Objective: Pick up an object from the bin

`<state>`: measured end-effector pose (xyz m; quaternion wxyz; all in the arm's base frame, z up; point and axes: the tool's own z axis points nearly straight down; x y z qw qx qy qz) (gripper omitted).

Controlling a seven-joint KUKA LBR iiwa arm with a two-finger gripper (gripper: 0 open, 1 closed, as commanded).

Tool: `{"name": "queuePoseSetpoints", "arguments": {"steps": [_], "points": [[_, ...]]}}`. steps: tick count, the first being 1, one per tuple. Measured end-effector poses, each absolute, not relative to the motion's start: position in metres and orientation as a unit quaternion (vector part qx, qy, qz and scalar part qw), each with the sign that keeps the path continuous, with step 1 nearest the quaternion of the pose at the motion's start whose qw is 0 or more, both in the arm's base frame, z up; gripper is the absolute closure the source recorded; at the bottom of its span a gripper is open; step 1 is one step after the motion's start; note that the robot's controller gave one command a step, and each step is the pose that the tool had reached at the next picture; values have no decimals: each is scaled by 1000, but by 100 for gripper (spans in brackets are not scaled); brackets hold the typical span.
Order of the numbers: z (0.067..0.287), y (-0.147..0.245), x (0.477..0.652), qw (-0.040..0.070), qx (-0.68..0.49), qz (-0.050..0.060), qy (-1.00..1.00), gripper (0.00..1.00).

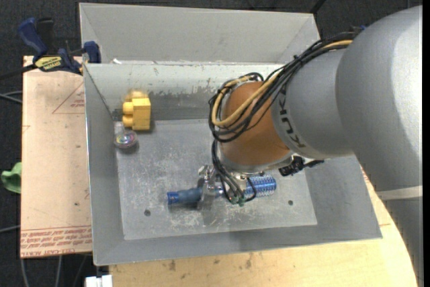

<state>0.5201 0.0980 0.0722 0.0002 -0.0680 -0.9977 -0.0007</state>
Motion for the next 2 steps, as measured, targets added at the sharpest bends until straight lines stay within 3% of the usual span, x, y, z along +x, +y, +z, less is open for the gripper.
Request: {"name": "queuePoseSetpoints", "arguments": {"steps": [1, 2], "points": [[72, 98, 520, 0, -68, -1, -998, 0], [72, 98, 520, 0, -68, -1, -998, 100]]}}
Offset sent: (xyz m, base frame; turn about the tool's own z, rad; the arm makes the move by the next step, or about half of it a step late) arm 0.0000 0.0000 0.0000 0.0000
